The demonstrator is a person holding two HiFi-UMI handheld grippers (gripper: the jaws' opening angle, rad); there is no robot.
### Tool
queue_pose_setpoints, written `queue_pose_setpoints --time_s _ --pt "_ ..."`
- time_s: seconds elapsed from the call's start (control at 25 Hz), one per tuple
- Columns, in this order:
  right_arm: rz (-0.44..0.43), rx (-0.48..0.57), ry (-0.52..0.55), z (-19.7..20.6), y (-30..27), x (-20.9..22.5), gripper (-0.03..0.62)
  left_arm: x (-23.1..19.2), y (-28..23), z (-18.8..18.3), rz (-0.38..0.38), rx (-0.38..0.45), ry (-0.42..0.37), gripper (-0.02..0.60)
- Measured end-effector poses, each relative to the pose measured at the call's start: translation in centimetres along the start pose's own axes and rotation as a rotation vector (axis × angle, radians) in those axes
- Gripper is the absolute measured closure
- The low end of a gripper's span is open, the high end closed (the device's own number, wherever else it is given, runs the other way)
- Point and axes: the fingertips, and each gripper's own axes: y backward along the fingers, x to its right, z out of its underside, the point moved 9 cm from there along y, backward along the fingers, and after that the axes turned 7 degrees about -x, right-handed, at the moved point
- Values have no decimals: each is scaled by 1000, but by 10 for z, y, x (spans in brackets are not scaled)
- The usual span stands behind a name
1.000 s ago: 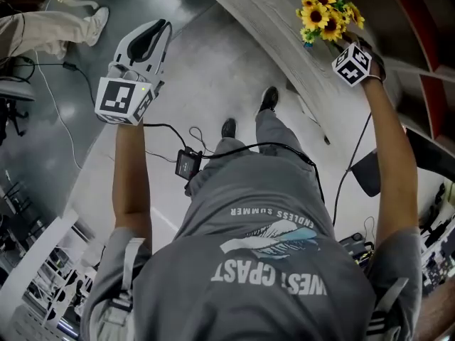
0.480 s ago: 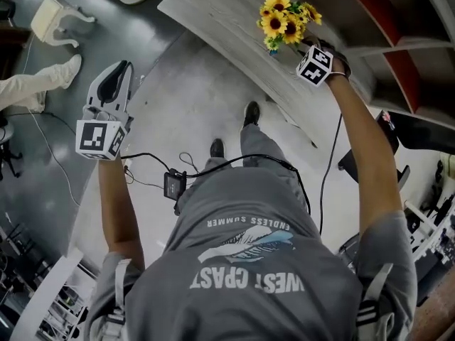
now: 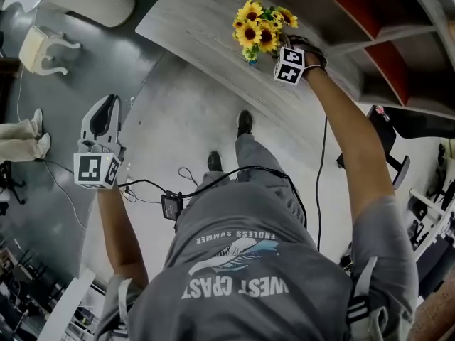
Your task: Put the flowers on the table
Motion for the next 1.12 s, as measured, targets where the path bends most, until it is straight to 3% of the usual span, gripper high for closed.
queue_pose_setpoints --time_s 0.12,0.24,0.52,0.6,0.84,0.88,0.92,1.12 --pt "20 9 -34 1 -5 2 314 2 -3 0 5 -6 -1 535" --pt "49 35 -132 0 -4 10 391 0 -5 2 9 -7 6 535" --pt "43 -7 -205 19 -3 9 408 3 -13 -1 25 7 8 535" --pt "50 -19 -193 25 0 7 408 5 -12 -2 27 9 10 535" --pt "88 -74 -28 20 -6 1 379 5 -9 6 32 -16 12 535" --pt "106 -81 -17 19 -7 3 408 5 -10 7 33 -18 13 535" --pt "123 -83 -13 17 -7 7 478 5 -10 8 34 -19 15 535" --pt "150 -7 -110 0 2 17 522 7 -13 7 39 -24 14 535"
